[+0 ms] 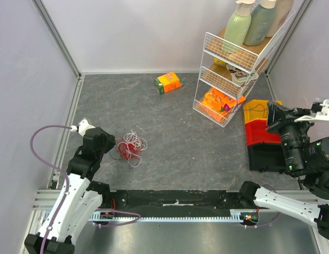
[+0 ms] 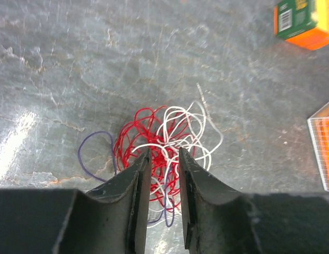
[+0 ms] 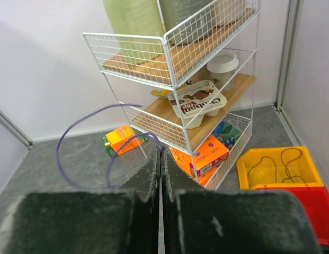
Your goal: Untangle the cables
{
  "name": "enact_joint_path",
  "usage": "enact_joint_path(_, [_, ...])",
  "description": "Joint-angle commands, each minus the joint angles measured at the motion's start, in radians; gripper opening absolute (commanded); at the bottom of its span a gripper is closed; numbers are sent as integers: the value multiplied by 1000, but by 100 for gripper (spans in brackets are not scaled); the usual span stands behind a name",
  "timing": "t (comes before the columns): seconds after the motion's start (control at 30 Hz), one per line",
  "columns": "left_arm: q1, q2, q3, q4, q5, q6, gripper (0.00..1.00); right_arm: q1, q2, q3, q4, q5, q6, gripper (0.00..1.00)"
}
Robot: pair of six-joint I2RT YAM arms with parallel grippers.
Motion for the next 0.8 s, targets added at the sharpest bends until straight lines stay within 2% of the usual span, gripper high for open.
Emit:
enact_joint_path(0.0, [6, -49, 77, -40, -58, 57, 36, -3, 54, -10, -70, 48, 6, 0])
enact_joint_path(0.1, [6, -43, 81, -10, 34, 86, 48, -1, 56, -43, -55, 34, 8, 0])
enact_joint_path(0.27, [7, 20, 73, 68, 230, 135, 55, -1, 97, -93, -78, -111, 53, 0])
enact_joint_path(0.37, [6, 43, 42, 114, 299, 139, 62, -3, 82, -87, -78, -135, 40, 0])
enact_joint_path(0.53, [6, 61, 22, 156, 361, 136, 67, -1, 59, -60, -93, -147, 16, 0])
enact_joint_path(0.63, [4, 63, 15, 170, 372, 129, 68, -1, 44, -89, -44, -201, 7, 0])
enact_joint_path(0.77, [6, 58, 18, 168, 398, 131, 69, -1, 94, -134, -67, -141, 32, 0])
